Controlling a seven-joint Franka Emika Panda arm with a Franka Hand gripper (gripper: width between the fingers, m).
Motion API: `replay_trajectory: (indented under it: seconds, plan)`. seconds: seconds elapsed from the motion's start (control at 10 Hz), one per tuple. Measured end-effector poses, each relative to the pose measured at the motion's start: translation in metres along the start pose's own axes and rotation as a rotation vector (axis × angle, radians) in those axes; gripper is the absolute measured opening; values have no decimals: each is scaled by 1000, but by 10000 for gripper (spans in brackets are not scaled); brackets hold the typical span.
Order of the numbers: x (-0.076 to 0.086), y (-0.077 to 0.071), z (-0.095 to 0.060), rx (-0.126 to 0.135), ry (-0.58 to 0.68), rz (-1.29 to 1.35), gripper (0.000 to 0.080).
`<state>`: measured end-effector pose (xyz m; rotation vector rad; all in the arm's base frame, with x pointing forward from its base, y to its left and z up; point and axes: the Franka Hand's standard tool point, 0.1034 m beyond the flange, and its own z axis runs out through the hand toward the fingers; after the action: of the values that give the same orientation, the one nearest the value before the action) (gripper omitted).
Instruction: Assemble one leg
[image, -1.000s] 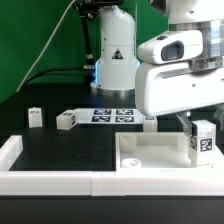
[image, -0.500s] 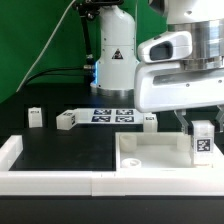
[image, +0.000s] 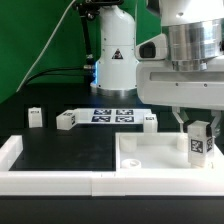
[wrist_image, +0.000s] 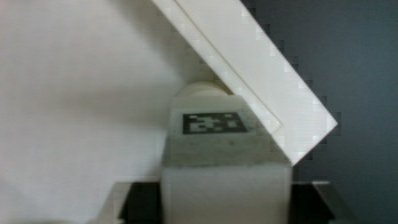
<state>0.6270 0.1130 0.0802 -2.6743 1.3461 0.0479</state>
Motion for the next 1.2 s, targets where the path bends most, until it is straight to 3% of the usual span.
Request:
replay_trajectory:
  seconds: [0.4, 0.5, 0.6, 0.7, 0.8, 0.9, 1.2]
  plan:
    - [-4, -2, 1, -2, 1, 376, 292]
    - [-4, -2, 1, -2, 1, 343, 376]
    - [-4, -2, 1, -2, 0, 295, 513]
    - [-5, -2, 1, -2, -1, 282, 513]
    - [-6, -3, 1, -2, -2, 154, 622]
    - [-8, -3, 1, -19, -7, 40, 641]
    - [-8, -6, 0, -22, -15, -402, 648]
